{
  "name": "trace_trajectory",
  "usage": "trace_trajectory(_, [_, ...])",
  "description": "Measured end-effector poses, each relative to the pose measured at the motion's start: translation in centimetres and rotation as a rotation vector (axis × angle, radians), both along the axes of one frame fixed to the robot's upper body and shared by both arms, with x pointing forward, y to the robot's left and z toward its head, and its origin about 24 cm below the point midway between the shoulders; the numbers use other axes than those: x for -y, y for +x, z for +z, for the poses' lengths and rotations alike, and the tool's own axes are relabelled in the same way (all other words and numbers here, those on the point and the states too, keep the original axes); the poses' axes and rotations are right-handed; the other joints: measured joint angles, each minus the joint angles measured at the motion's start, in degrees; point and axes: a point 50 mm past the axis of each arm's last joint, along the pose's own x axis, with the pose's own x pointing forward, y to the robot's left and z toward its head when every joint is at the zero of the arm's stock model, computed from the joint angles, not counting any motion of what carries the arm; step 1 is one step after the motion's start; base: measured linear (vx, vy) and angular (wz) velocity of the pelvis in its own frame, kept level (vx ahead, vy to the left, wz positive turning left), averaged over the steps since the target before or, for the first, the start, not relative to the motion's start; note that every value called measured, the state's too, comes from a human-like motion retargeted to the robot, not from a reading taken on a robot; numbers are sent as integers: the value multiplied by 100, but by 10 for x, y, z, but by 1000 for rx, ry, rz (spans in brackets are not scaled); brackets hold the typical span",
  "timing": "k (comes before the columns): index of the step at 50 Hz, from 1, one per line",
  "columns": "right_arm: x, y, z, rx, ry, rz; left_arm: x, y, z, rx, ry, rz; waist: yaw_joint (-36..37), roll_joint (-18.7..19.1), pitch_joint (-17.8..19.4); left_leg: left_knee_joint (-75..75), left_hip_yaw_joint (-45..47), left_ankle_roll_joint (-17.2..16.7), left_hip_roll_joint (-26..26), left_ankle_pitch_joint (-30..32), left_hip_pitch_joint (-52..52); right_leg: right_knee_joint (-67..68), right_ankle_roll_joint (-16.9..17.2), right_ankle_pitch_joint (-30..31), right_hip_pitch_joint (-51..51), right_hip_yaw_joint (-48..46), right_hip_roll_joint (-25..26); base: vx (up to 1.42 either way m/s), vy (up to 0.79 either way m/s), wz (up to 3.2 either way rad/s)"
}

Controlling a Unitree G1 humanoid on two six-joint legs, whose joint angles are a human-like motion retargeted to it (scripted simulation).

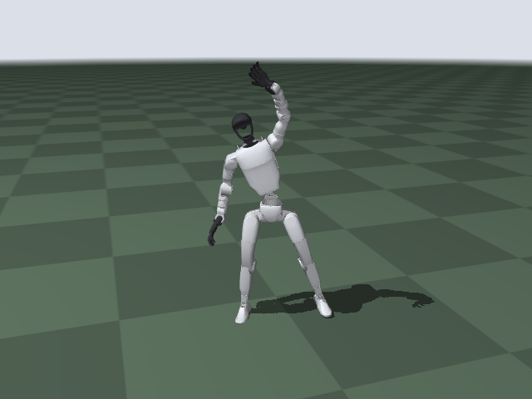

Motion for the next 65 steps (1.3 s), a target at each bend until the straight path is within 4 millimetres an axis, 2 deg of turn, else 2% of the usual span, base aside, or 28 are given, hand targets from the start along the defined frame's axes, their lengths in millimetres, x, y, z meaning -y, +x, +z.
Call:
trace_trajectory(5, [3,12,1,24,-11,24,-53,-15,2,27,-207,101,276,-258,-161,-346,954,149,180,-667,45,108,0,67,14,-487,41,-4,28,91])
trace_trajectory(10, [-1,34,-2,79,2,59,-112,-32,-10,43,-452,136,448,-770,-48,-590,895,35,-9,-910,-8,269,0,442,28,-792,-208,-3,41,80])
trace_trajectory(15, [-26,66,-15,106,74,205,-180,-59,-42,158,-800,34,507,-1395,306,-578,459,16,-250,-1001,-30,670,0,1054,10,-749,-530,0,41,64])
trace_trajectory(21, [-69,99,-33,66,187,448,-252,-117,-99,478,-1213,-218,171,-2049,732,-725,-42,222,-362,-1116,130,1400,0,1791,-151,11,-589,4,31,76])
trace_trajectory(25, [-98,106,-46,56,275,487,-284,-153,-143,687,-1365,-302,-162,-2385,937,-975,-454,299,-168,-1088,220,1631,0,2342,-215,767,-198,5,11,92])
trace_trajectory(28, [-124,105,-56,41,362,484,-297,-167,-168,761,-1437,-291,-380,-2687,1086,-1146,-814,243,81,-1022,230,1588,0,2742,-130,1318,226,7,-2,104])
trace_trajectory(31, [-153,99,-66,19,462,485,-303,-166,-182,767,-1491,-264,-469,-3147,1286,-1164,-1186,159,212,-1024,201,1683,0,2940,-20,1779,530,9,-8,109])
trace_trajectory(32, [-159,95,-68,13,489,468,-303,-152,-188,744,-1513,-266,-391,-3287,1358,-1159,-1299,139,213,-1031,186,1744,0,2964,4,1904,588,10,-8,100])
trace_trajectory(33, [-159,87,-70,8,501,419,-304,-117,-209,694,-1570,-277,-152,-3363,1427,-1156,-1400,130,179,-1035,158,1816,0,2969,10,2006,612,9,-7,87])
trace_trajectory(34, [-143,78,-67,-5,477,375,-307,-84,-249,641,-1655,-275,46,-3228,1466,-1155,-1471,120,172,-1043,150,1872,0,2970,22,2088,649,9,-5,72])
trace_trajectory(35, [-121,68,-62,-21,432,335,-311,-68,-308,628,-1763,-237,223,-2988,1489,-1156,-1526,109,179,-1053,150,1920,0,2970,38,2159,694,7,-3,54])
trace_trajectory(37, [-97,65,-54,-37,373,335,-314,-74,-373,643,-1874,-171,201,-2738,1501,-1161,-1595,95,198,-1062,127,1950,0,2970,50,2192,740,3,-2,33])
trace_trajectory(40, [-91,65,-51,-31,337,325,-312,-78,-404,659,-1943,-123,330,-2660,1521,-1165,-1583,73,269,-1060,116,1865,0,2970,80,2120,766,-2,1,-5])
trace_trajectory(43, [-81,70,-46,-14,274,323,-310,-82,-420,668,-1963,-96,442,-2538,1429,-1194,-1486,95,241,-999,15,1545,0,2970,83,1907,624,-10,9,-34])
trace_trajectory(47, [-71,72,-40,-1,209,330,-311,-84,-418,595,-1915,-40,527,-2460,1190,-1230,-1281,202,-97,-914,-127,1215,0,2656,63,1427,118,-9,13,-42])
trace_trajectory(50, [-67,71,-38,-8,191,341,-313,-84,-403,510,-1855,-7,498,-2556,1054,-1230,-1115,329,-641,-891,-160,1312,0,2071,31,894,-545,-5,10,-26])
trace_trajectory(52, [-64,73,-37,-13,189,353,-316,-85,-384,478,-1813,-11,447,-2571,997,-1230,-989,358,-925,-884,-144,1412,-53,1623,44,408,-936,-4,-1,-35])
trace_trajectory(55, [-61,80,-35,-9,189,369,-321,-94,-345,465,-1723,-26,415,-2410,882,-1230,-704,254,-1031,-867,-121,1404,-248,1042,79,-409,-1212,-6,-15,-74])
trace_trajectory(59, [-52,90,-29,18,147,379,-320,-122,-270,444,-1493,36,383,-2105,749,-1222,-185,27,-1115,-804,-55,1183,-271,477,113,-1182,-1452,-7,-22,-108])
trace_trajectory(62, [-41,94,-22,41,81,371,-308,-152,-211,443,-1300,107,297,-1878,708,-1090,183,-2,-1319,-761,-88,982,-73,229,36,-1297,-1688,-8,-21,-104])
trace_trajectory(65, [-27,90,-15,45,17,333,-291,-182,-164,475,-1169,119,187,-1471,680,-818,475,-2,-1204,-679,-241,769,0,73,-131,-1115,-1561,-9,-37,-99])
